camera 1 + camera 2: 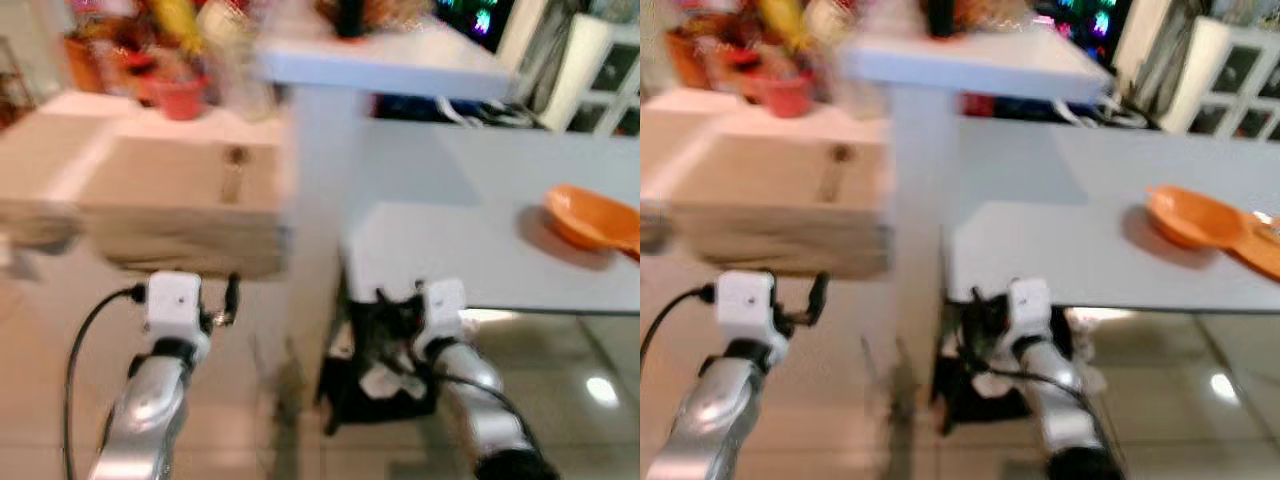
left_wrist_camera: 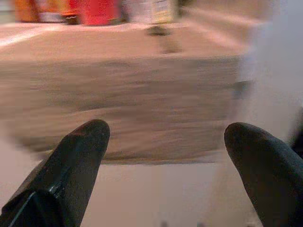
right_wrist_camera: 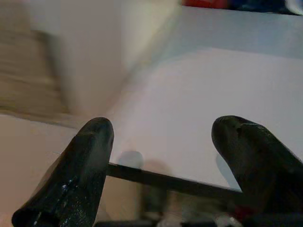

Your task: Setting the table

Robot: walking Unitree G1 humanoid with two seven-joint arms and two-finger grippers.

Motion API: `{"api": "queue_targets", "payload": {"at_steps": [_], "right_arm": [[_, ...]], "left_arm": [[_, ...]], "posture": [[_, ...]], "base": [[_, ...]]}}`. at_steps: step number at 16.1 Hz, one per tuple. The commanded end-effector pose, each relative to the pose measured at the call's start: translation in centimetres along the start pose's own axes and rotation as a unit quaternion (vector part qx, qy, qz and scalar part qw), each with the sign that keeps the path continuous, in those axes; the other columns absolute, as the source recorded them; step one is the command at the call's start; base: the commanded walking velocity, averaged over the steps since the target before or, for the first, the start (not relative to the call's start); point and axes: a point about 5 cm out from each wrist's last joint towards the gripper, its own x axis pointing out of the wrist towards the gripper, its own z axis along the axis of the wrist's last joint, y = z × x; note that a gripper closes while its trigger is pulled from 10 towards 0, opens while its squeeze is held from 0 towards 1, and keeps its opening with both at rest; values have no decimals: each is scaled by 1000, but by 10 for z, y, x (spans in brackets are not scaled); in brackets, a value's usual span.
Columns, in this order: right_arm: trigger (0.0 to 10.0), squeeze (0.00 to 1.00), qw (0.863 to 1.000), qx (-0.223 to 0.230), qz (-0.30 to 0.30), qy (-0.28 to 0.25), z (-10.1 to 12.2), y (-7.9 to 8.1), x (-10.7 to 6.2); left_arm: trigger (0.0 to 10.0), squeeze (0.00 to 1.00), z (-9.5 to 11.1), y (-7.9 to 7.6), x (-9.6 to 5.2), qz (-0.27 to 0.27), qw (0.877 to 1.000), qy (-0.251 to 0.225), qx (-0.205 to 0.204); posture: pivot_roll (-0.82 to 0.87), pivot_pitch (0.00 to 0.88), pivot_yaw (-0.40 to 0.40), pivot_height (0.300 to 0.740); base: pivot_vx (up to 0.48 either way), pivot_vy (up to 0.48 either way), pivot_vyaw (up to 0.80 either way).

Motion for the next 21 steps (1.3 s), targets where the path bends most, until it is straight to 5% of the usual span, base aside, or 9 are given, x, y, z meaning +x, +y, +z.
{"api": "queue_targets", "payload": {"at_steps": [1,4,21], "right_arm": [[10000,0,1000,-10,-10,-6,5,-11,0],[10000,0,1000,-15,-9,-7,6,-11,1],[10000,0,1000,-19,-8,-8,7,-11,2]], "left_arm": [[10000,0,3,-5,3,-9,1000,-5,0],[10000,0,4,-4,4,-9,1000,-6,7],[10000,0,4,-3,5,-3,1000,-4,25]], "posture": [[70,0,-49,736],[72,0,-48,736],[72,0,-49,736]], "base": [[0,480,0],[0,480,0],[0,0,0]]}}
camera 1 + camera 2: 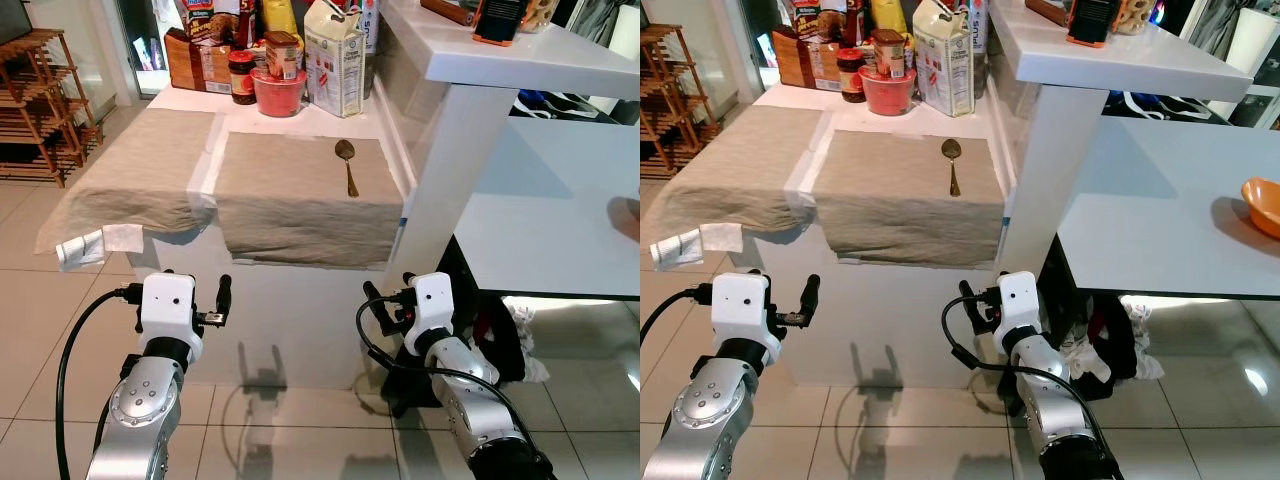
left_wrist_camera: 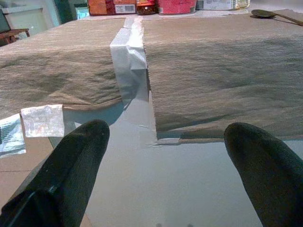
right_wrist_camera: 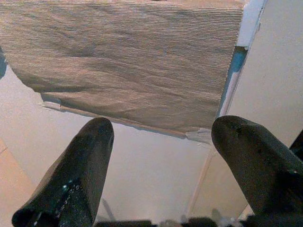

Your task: Setting the table

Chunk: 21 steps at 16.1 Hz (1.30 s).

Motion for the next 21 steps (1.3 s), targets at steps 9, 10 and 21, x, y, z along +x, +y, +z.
{"api": "queue_targets", "payload": {"at_steps": [9,10,21], "right_arm": [[10000,0,998,-5,-10,-69,44,6,24],[10000,0,997,-11,-2,-74,47,9,25],[10000,0,982,-20,59,-178,88,34,18]], "left_arm": [[10000,0,16,-10,7,-30,999,-32,18],[10000,0,17,-10,8,-29,999,-35,19],[10000,0,23,-18,8,-38,996,-60,46]], "posture": [[70,0,-34,736],[73,0,-37,736],[75,0,-42,736]], "base": [[432,0,0],[435,0,0],[105,208,0]]}}
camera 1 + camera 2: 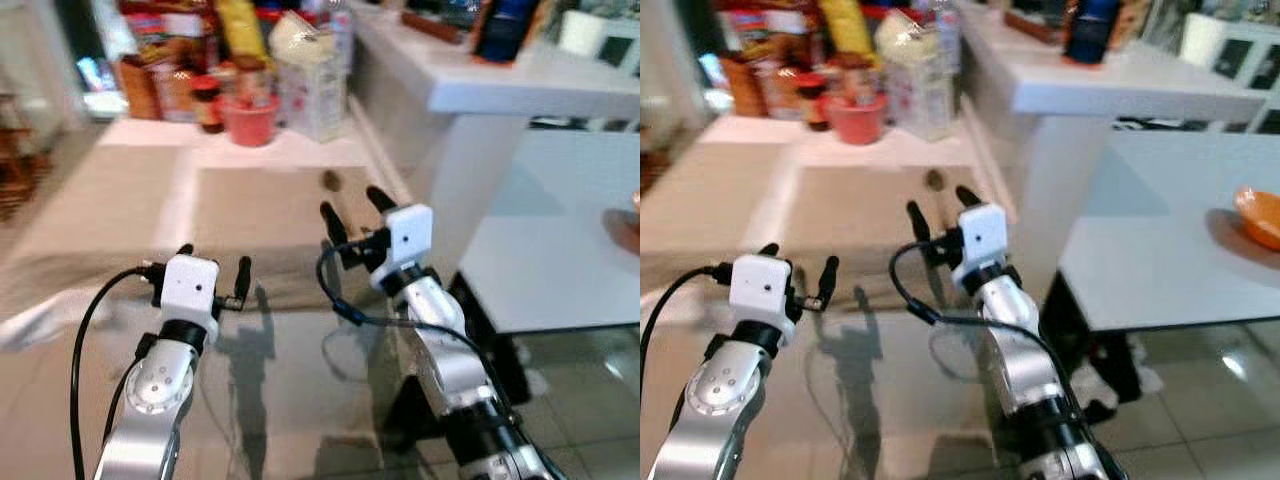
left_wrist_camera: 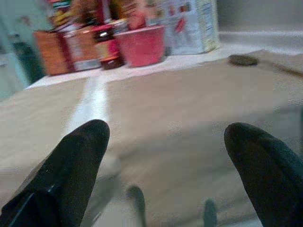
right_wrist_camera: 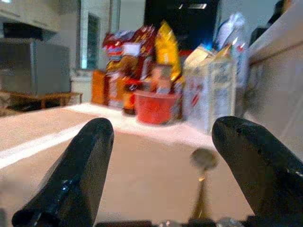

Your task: Setting the table

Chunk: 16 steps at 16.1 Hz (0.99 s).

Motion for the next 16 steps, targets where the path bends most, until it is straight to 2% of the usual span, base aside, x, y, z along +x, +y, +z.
{"api": "queue_targets", "payload": {"at_steps": [1,3,5,8,11,15,16], "right_arm": [[10000,0,1000,4,-17,26,-9,-9,-6],[10000,0,999,11,-28,34,-11,-12,-7],[10000,0,999,6,-30,40,-12,-13,-7],[10000,0,997,1,-54,53,-18,-21,-7],[10000,0,995,3,-71,72,-24,-25,-9],[10000,0,994,1,-75,74,-26,-27,-7],[10000,0,994,-7,-72,77,-26,-27,-6]], "left_arm": [[10000,0,0,-1,2,-1,1000,0,10],[10000,0,1,0,5,-3,1000,-2,21],[10000,0,2,1,8,-10,1000,-7,11],[10000,0,5,2,9,-20,999,-12,34],[10000,0,5,0,9,-24,999,-11,30],[10000,0,5,-1,8,-26,999,-11,26],[10000,0,5,-1,8,-24,999,-10,25]], "posture": [[75,0,-39,736],[73,0,-38,736],[72,0,-35,736],[76,0,-31,736],[78,0,-30,736],[78,0,-33,736],[80,0,-35,736]], "base": [[0,0,0],[0,0,0],[0,0,0],[461,0,0],[480,0,0],[480,0,-791],[480,0,0]]}}
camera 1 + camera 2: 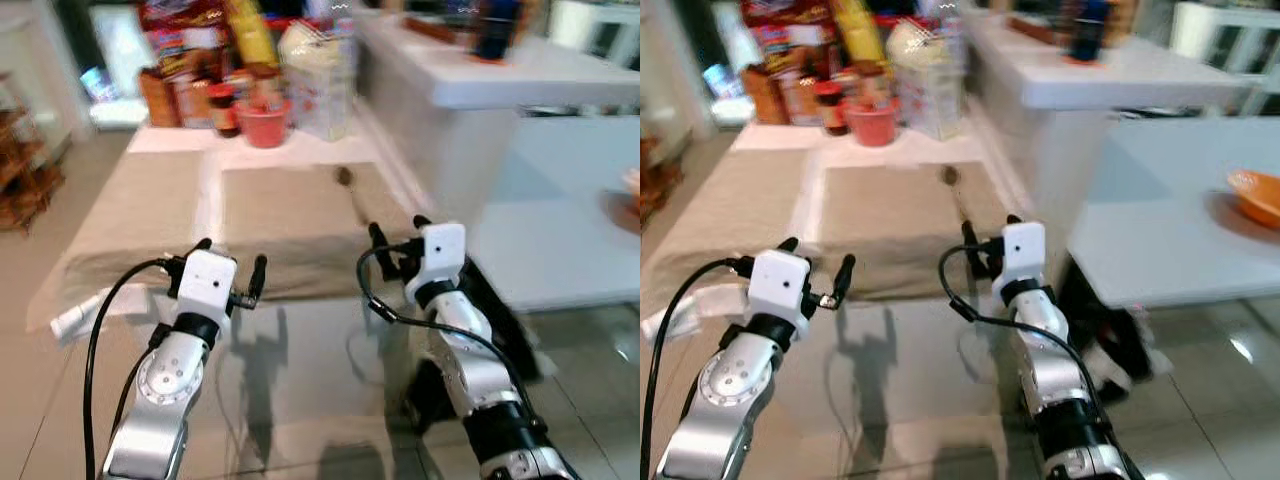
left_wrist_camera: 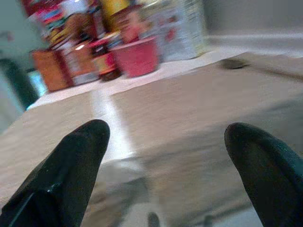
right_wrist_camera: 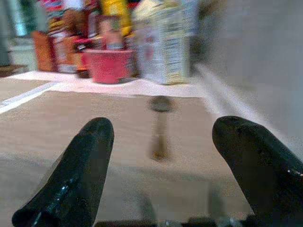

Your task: Setting the table

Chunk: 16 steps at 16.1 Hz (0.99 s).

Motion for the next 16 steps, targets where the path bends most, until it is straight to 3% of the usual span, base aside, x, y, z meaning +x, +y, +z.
{"api": "queue_targets", "payload": {"at_steps": [1,8,12,14,16], "right_arm": [[10000,0,1000,-8,19,0,1,9,3],[10000,0,999,-12,34,-12,8,17,8],[10000,0,999,-8,47,-12,10,20,12],[10000,0,999,41,36,5,10,20,18],[10000,0,999,39,25,10,16,19,25]], "left_arm": [[10000,0,-2,5,-1,9,1000,6,2],[10000,0,0,5,-1,15,1000,7,10],[10000,0,0,4,1,22,1000,9,8],[10000,0,0,4,1,23,1000,10,9],[10000,0,1,5,1,23,1000,9,8]], "posture": [[81,0,-36,736],[82,0,-37,736],[85,0,-39,736],[86,0,-37,736],[86,0,-32,736]], "base": [[480,0,0],[477,0,0],[0,0,0],[0,0,0],[0,0,0]]}}
